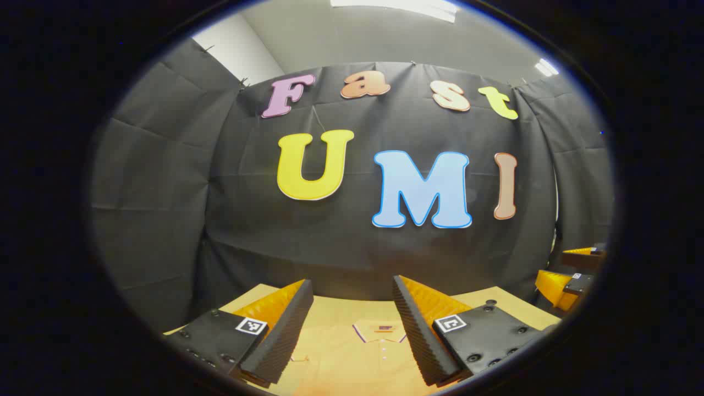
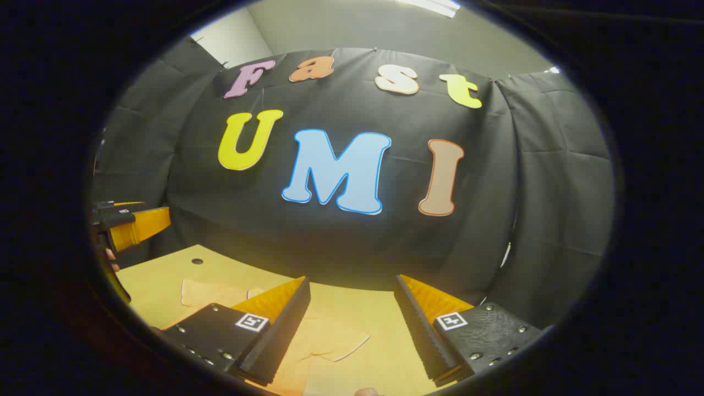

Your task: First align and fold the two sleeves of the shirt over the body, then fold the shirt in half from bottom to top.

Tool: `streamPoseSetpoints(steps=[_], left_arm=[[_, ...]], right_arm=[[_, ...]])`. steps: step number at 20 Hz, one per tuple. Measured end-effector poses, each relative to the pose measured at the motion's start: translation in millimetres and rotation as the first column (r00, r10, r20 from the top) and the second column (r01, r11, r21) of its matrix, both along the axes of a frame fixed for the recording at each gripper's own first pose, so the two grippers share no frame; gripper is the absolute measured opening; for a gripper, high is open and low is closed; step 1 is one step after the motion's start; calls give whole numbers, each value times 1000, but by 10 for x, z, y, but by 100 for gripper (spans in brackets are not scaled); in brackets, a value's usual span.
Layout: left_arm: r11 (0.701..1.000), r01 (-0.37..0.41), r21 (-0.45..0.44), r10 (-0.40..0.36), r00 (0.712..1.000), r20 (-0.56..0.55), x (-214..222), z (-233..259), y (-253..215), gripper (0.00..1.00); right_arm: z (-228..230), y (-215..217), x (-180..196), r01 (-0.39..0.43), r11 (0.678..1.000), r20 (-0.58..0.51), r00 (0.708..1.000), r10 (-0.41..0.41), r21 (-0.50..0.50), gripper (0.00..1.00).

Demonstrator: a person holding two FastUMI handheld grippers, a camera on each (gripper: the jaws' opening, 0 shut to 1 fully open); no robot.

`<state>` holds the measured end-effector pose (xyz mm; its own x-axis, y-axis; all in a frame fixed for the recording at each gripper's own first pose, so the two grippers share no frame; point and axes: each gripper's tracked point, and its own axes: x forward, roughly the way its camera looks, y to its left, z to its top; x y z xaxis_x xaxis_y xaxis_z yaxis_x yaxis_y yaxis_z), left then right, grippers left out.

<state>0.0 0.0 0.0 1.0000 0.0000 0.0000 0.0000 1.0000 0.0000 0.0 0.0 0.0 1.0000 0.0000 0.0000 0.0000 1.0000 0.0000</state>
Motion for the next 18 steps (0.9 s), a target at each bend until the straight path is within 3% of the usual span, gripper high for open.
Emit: streamPoseSetpoints(steps=[10,18], left_arm=[[1000,24,15,-24,1000,1,47,-9,6,93],[1000,19,15,-19,1000,-1,38,-33,39,93]], right_arm=[[-119,31,22,-6,999,-38,999,7,32,96],[-475,45,267,-11,999,-104,994,15,41,96]])
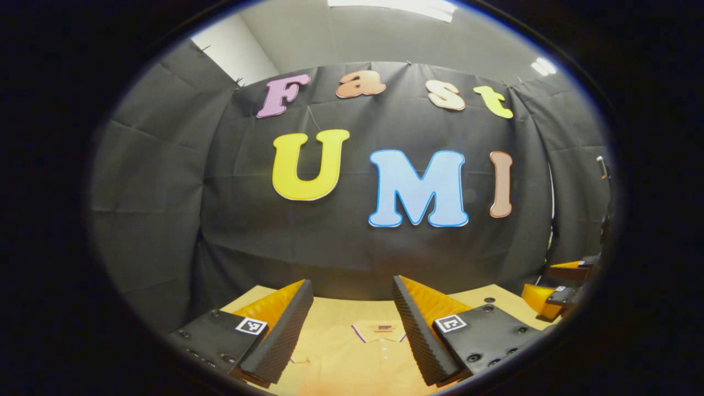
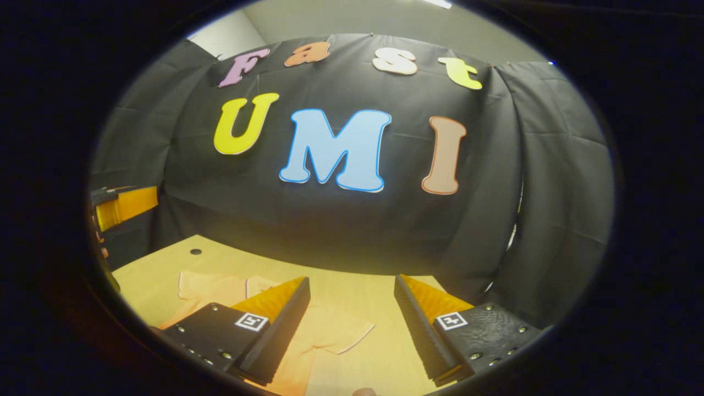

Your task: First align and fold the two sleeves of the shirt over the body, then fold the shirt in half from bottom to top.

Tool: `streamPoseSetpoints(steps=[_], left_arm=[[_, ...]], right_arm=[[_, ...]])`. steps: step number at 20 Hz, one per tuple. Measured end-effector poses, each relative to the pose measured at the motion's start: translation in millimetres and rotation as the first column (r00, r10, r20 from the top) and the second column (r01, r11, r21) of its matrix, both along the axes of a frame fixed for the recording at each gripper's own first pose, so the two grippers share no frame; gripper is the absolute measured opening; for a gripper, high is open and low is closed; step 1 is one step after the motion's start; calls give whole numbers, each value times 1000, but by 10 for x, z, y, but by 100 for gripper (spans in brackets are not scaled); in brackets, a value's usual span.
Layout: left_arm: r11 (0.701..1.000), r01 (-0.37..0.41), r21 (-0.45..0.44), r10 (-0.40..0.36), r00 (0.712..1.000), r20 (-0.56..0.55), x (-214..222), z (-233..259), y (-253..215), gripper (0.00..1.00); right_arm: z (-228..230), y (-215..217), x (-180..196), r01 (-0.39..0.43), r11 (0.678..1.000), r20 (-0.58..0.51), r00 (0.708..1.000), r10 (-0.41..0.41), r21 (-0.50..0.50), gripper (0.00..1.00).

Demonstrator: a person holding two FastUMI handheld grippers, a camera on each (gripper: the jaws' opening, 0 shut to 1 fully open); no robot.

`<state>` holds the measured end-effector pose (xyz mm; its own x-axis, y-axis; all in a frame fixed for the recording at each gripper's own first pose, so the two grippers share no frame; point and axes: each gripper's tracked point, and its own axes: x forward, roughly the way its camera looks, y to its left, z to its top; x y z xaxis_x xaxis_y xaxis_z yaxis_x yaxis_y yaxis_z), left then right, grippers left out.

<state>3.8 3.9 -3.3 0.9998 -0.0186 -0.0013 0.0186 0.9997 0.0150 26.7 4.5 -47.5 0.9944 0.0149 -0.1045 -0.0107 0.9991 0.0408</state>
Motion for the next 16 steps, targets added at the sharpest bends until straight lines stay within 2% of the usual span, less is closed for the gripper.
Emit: streamPoseSetpoints(steps=[5,9,16], left_arm=[[1000,-21,0,21,1000,-24,11,-134,72,93],[1000,-25,-19,23,997,-72,59,-317,128,93],[1000,-18,-11,17,994,-104,124,-501,251,93]], right_arm=[[-456,-20,350,8,998,-120,993,-1,65,95],[-874,-74,671,32,997,-221,975,-16,68,96],[-1799,-61,1165,60,994,-432,902,-13,97,96]])
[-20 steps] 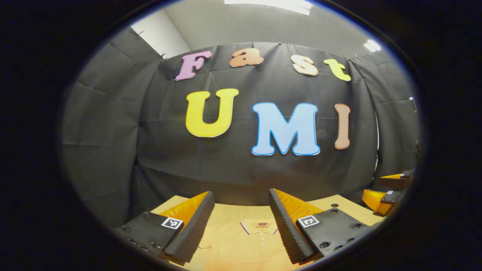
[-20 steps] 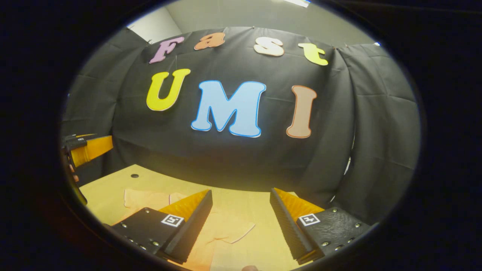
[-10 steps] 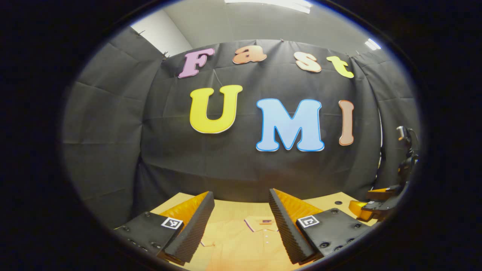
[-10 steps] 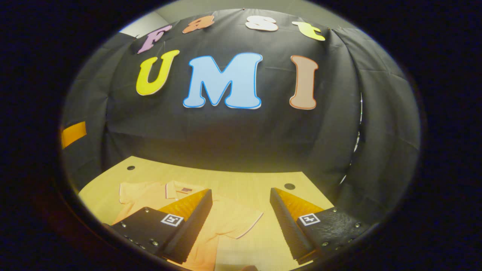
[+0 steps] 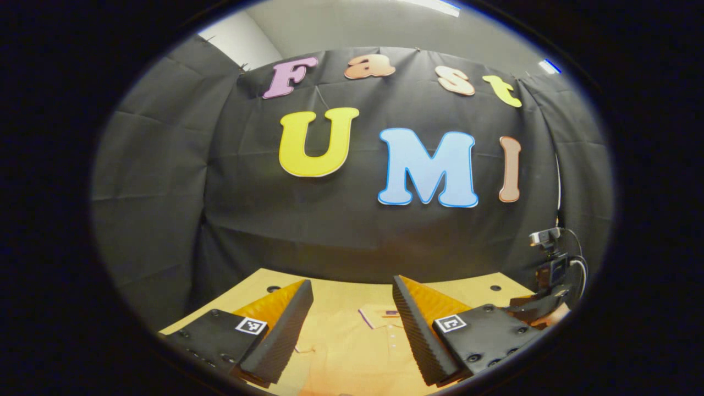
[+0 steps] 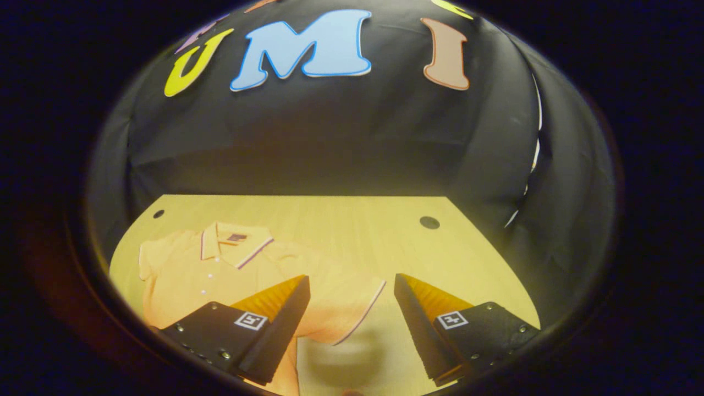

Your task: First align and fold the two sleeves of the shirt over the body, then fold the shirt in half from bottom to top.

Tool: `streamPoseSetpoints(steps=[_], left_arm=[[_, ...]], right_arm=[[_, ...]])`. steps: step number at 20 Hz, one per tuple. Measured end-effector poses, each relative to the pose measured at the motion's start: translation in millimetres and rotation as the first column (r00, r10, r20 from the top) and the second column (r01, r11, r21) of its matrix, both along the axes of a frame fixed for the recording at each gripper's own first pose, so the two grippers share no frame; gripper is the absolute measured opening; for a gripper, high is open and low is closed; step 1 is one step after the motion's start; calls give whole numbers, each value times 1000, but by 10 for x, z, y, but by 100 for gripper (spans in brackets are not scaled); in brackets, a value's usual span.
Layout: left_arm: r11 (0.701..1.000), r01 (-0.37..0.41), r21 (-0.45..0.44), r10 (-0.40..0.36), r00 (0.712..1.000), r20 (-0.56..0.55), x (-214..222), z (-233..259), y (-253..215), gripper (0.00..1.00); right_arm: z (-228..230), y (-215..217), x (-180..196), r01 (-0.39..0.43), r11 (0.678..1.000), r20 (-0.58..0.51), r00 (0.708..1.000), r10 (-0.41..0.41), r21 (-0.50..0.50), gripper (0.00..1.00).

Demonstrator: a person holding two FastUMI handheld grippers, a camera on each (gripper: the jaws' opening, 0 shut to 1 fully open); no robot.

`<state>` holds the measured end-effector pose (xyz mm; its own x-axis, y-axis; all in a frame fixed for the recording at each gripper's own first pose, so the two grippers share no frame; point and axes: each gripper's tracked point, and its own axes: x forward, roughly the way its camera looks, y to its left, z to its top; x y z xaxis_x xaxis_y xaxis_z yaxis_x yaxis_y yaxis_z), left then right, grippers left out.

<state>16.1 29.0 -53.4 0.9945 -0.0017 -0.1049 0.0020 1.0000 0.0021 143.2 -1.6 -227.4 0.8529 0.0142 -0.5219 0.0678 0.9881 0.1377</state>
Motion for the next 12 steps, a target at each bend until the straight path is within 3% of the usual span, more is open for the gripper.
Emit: streamPoseSetpoints(steps=[8,12], left_arm=[[1000,2,-15,-3,998,-69,-6,-300,181,94],[999,4,-31,-7,997,-80,15,-364,268,94]], right_arm=[[-744,4,285,75,995,-193,979,-63,59,96],[-889,6,296,94,993,-240,968,-75,67,96]])
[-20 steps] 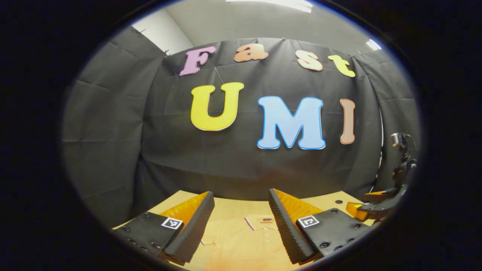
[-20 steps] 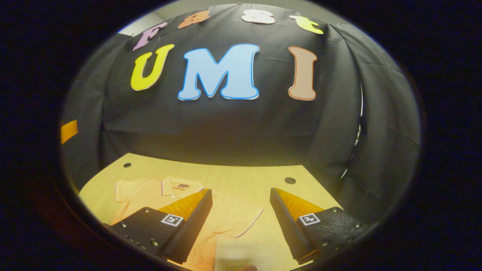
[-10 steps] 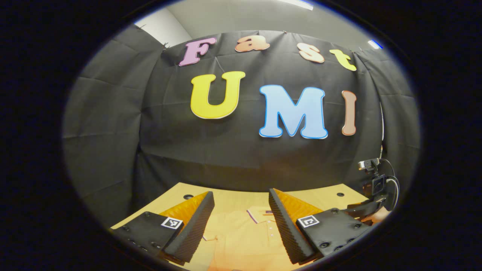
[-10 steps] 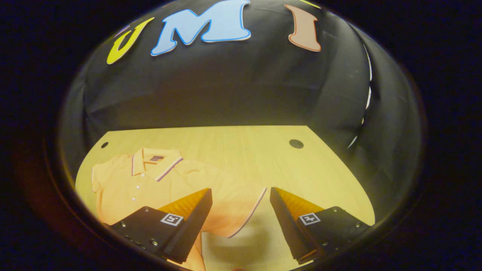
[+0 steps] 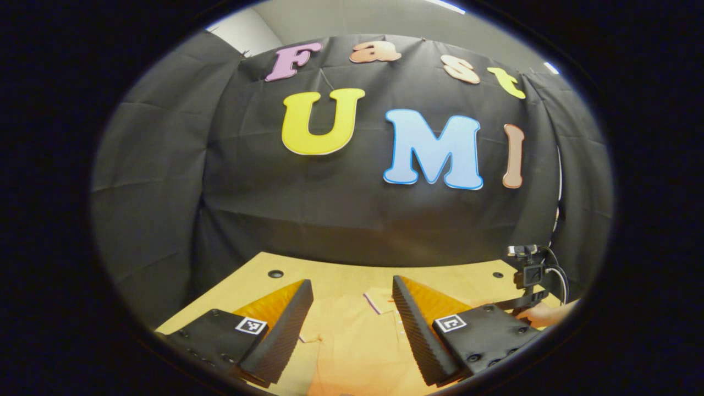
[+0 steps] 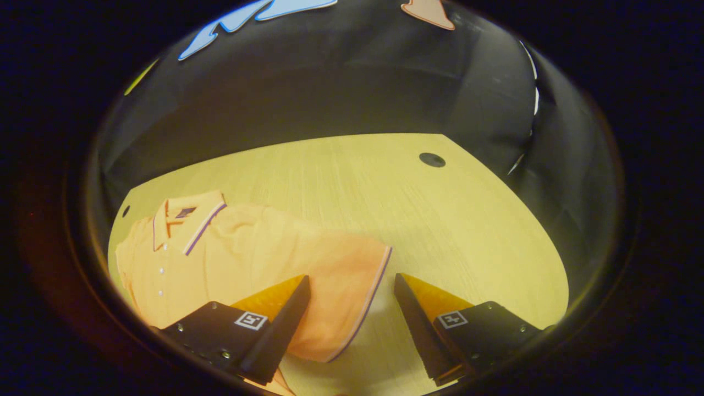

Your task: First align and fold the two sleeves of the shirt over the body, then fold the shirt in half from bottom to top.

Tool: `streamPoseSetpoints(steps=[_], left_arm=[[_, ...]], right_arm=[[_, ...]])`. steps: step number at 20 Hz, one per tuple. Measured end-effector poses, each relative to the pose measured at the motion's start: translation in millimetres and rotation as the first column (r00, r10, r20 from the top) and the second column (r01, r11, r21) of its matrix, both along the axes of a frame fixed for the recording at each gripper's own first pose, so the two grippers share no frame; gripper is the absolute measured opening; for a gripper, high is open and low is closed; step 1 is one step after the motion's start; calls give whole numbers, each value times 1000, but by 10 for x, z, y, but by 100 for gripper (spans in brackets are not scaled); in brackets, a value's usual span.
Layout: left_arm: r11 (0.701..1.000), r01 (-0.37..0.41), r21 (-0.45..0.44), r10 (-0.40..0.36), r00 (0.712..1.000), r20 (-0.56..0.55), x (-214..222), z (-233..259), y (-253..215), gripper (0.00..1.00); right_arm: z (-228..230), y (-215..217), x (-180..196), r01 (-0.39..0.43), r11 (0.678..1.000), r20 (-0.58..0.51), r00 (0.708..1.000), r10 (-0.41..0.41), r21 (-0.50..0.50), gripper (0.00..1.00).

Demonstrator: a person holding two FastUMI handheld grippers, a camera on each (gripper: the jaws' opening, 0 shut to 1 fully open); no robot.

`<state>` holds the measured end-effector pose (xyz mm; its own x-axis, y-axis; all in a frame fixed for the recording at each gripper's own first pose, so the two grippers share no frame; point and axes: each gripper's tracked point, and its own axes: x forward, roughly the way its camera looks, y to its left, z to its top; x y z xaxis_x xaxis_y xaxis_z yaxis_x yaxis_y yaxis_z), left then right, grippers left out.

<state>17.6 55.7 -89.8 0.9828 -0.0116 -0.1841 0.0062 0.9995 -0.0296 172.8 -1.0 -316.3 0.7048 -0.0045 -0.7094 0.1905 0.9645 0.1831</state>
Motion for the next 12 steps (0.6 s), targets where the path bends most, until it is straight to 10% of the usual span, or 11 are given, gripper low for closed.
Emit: streamPoseSetpoints(steps=[4,9,12], left_arm=[[1000,4,-19,-4,1000,-15,51,-91,105,93],[1000,9,-26,-9,1000,-27,117,-191,231,95],[1000,9,-26,-10,1000,-27,111,-196,308,95]], right_arm=[[-17,59,24,-1,1000,-8,1000,1,30,86],[13,116,29,34,997,-24,999,-33,65,16],[46,96,50,51,998,-21,999,-51,43,2]])
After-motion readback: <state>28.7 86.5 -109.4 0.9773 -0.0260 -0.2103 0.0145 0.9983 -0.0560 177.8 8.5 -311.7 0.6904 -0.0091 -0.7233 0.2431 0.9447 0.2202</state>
